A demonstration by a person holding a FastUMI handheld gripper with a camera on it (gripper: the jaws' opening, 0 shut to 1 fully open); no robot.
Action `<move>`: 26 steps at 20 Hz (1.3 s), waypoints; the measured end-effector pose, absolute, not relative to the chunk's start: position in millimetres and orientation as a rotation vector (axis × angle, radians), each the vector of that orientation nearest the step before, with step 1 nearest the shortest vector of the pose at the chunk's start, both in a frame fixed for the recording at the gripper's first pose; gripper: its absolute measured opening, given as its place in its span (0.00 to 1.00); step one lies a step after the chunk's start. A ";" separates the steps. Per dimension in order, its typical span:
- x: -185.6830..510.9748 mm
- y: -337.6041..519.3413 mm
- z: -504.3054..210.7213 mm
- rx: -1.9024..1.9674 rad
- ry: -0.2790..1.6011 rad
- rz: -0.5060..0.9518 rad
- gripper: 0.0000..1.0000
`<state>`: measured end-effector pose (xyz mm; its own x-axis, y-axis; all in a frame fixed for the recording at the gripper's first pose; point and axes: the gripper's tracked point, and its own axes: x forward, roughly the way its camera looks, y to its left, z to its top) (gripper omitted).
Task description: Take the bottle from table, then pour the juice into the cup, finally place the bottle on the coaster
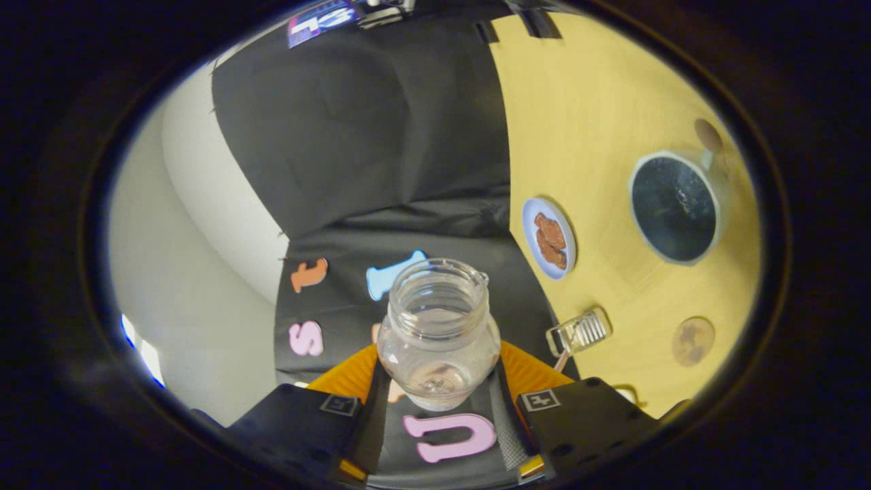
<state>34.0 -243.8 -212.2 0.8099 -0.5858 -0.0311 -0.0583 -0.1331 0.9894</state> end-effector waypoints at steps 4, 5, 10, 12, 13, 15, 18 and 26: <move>28.1 -235.9 -222.5 1.448 -0.342 -0.541 0.72; 25.8 -233.4 -222.5 1.397 -0.303 -0.542 0.72; 24.0 -224.1 -222.1 1.145 -0.123 -0.534 0.72; 22.7 -220.5 -221.2 1.065 -0.071 -0.525 0.72; 23.1 -218.0 -222.4 1.022 -0.040 -0.519 0.72; 26.4 -207.7 -229.0 0.927 0.036 -0.500 0.72; 35.8 -194.3 -236.1 0.773 0.149 -0.470 0.72; 54.9 -164.3 -259.5 0.453 0.351 -0.409 0.72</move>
